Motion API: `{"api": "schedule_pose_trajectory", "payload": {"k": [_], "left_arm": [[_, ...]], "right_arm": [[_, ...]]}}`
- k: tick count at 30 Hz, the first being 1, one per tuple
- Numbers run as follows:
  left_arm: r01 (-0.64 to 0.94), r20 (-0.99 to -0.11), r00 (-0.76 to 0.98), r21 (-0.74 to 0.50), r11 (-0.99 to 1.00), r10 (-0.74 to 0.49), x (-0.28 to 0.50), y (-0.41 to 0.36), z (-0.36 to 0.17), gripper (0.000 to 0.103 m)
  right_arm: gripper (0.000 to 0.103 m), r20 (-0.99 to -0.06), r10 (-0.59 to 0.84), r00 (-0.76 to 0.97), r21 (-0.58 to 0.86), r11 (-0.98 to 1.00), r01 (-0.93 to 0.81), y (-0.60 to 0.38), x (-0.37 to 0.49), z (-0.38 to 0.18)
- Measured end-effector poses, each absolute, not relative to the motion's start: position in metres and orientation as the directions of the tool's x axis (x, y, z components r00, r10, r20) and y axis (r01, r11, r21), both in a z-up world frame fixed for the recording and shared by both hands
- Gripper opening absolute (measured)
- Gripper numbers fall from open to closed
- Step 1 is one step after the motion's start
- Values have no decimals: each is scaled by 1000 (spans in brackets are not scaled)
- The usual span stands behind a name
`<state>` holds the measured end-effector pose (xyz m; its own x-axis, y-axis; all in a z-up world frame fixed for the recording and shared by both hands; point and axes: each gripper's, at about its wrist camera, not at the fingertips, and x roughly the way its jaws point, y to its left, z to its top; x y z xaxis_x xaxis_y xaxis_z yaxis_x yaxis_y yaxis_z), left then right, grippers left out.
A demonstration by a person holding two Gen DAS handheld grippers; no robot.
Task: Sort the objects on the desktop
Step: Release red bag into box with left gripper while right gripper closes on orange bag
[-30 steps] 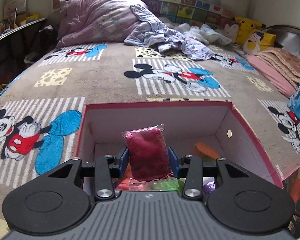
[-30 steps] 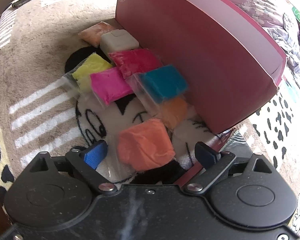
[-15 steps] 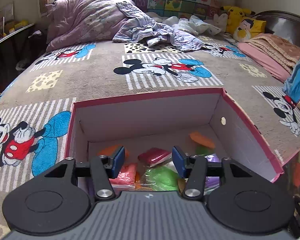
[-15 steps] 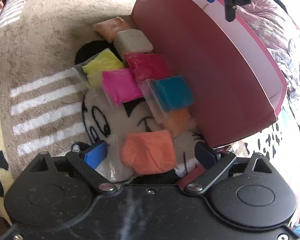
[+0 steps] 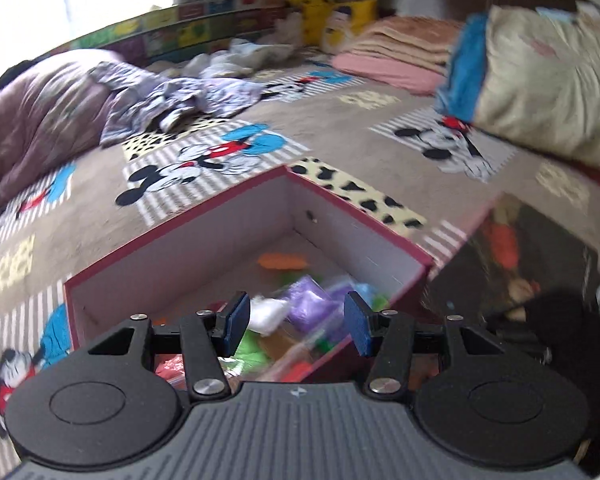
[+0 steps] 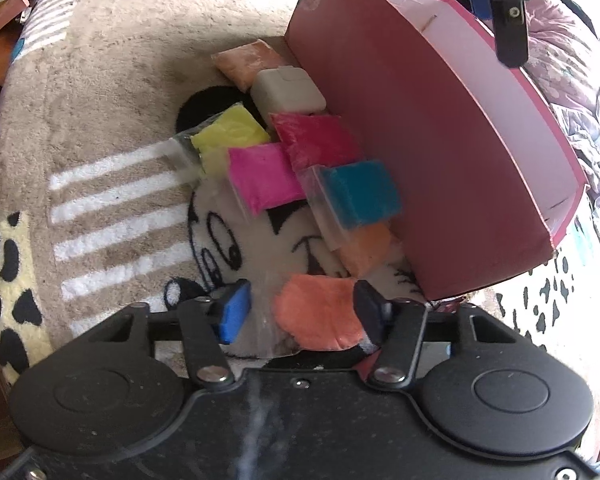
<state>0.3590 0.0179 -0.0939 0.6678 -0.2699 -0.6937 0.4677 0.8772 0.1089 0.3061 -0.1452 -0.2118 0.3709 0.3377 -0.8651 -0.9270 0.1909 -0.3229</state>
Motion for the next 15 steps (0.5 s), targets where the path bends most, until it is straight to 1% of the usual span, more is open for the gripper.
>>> {"api": "schedule_pose_trajectory", "payload": {"k": [1,5,11,12,14,15], "left_arm": [[481,-699,661,116,869,-273,356,15,-95,50],[502,-712,648,133,855,-270,347,11,-100,50],[483,-714,653,135,865,-253,343,25,-99,50],[478,-713,655,136,868,-250,343,27,-99,50],[475,-714,655,135,870,-247,341,30,-98,50],[475,-715,654,137,869,-245,341,30,-99,50]], "right_arm": [[48,-866,335,372,-323,194,-926,-146,307,-211],[48,-864,346,366,-305,218,-927,-152,309,-205],[48,-866,364,344,-262,254,-931,-160,313,-201],[50,-871,361,334,-246,267,-932,-160,315,-202],[74,-863,354,360,-267,286,-920,-161,316,-206],[74,-855,348,385,-293,288,-912,-161,315,-207]]}}
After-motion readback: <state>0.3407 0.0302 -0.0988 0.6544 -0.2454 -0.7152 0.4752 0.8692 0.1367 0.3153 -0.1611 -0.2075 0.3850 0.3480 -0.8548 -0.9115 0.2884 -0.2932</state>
